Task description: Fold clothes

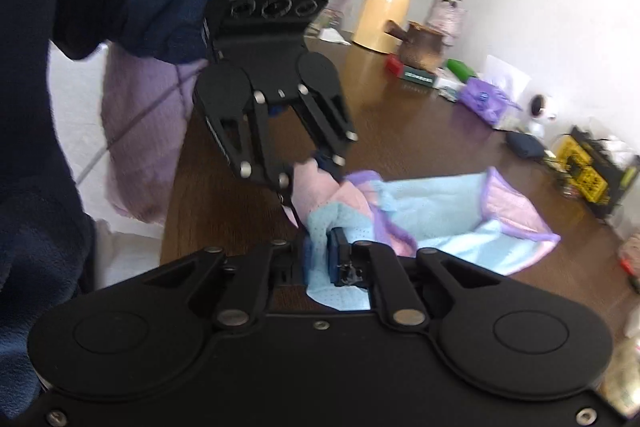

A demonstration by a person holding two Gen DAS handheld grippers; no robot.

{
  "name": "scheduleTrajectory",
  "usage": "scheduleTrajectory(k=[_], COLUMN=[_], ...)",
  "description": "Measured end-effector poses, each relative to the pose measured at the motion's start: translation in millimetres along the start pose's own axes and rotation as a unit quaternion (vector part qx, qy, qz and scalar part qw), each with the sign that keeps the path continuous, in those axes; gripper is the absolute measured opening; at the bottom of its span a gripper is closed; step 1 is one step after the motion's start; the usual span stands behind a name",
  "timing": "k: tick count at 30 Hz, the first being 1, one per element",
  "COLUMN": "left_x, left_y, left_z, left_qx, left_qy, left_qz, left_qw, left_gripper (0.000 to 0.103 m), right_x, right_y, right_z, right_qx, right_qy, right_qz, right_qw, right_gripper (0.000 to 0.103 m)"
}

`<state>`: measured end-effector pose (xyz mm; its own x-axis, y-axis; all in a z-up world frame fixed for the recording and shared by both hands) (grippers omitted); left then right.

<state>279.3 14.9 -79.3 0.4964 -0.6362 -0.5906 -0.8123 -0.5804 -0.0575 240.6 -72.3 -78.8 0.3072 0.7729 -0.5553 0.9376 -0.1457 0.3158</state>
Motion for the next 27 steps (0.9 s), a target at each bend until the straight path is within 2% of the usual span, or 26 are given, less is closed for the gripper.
scheduleTrajectory(k=[1, 4, 6, 7, 8, 9, 11, 13, 15, 17, 19, 22, 23, 24, 25, 26, 27], left_x=[-2, -6, -9, -10, -11, -13, -22, -33, -39, -41, -33, -8, 3, 14, 25, 36, 42], left_y=[-2, -6, -5, -3, -1, 3, 16, 33, 38, 27, 2, -33, -45, -56, -67, -77, -87], left_z=[-1, -6, -8, -7, -6, -5, -3, -4, -10, -23, -35, -38, -37, -36, -33, -29, -26], left_qx=[-0.009, -0.023, -0.02, -0.018, -0.018, -0.017, -0.014, -0.007, -0.019, -0.053, -0.081, -0.094, -0.096, -0.097, -0.098, -0.099, -0.1], left_qy=[0.003, 0.007, 0.004, 0.001, -0.003, -0.008, -0.02, -0.036, -0.039, -0.044, -0.056, -0.077, -0.087, -0.098, -0.109, -0.12, -0.123], left_qz=[0.001, 0.007, 0.008, 0.009, 0.012, 0.021, 0.043, 0.087, 0.129, 0.175, 0.203, 0.192, 0.184, 0.177, 0.165, 0.147, 0.119], left_qw=[1.0, 0.9997, 0.9998, 0.9998, 0.9998, 0.9996, 0.9988, 0.9955, 0.9907, 0.9821, 0.9742, 0.9738, 0.9744, 0.9744, 0.9754, 0.9769, 0.9802], left_gripper=[0.018, 0.018, 0.018, 0.018, 0.018, 0.018, 0.018, 0.018, 0.018, 0.018, 0.019, 0.02, 0.02, 0.024, 0.039, 0.053, 0.077], right_x=[1, 12, 22, 26, 26, 25, 16, 5, -9, -14, -9, 2, 10, 17, 24, 31, 37], right_y=[-3, -8, -6, -5, -6, -7, -16, -22, -23, -10, 15, 46, 62, 71, 80, 88, 96], right_z=[3, 9, 11, 11, 9, 7, 1, -4, -13, -19, -18, -12, -5, 1, 7, 13, 20], right_qx=[-0.015, -0.053, -0.074, -0.079, -0.065, -0.051, -0.025, -0.012, 0.037, 0.085, 0.146, 0.218, 0.247, 0.266, 0.284, 0.301, 0.31], right_qy=[-0.002, -0.016, -0.018, -0.017, -0.017, -0.017, -0.012, -0.007, 0.013, 0.027, 0.032, 0.026, 0.022, 0.013, 0.003, -0.008, -0.023], right_qz=[0.019, 0.044, 0.071, 0.079, 0.059, 0.038, -0.02, -0.058, -0.116, -0.149, -0.162, -0.176, -0.165, -0.16, -0.15, -0.139, -0.111], right_qw=[1.0, 0.998, 0.995, 0.994, 0.996, 0.998, 0.999, 0.998, 0.993, 0.985, 0.975, 0.96, 0.955, 0.951, 0.947, 0.944, 0.944], right_gripper=[0.043, 0.044, 0.042, 0.036, 0.017, 0.01, 0.01, 0.01, 0.011, 0.011, 0.011, 0.013, 0.014, 0.018, 0.029, 0.045, 0.055])
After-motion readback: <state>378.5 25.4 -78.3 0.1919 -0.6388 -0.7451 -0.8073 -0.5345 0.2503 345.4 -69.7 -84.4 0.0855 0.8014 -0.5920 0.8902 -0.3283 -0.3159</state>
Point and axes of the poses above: each gripper's, at about its wrist camera, not at the fingertips, and x roughly the way its jaws point, y to its right, z to its underside, the point moved 10 cm from there along x, roughly the way its jaws point
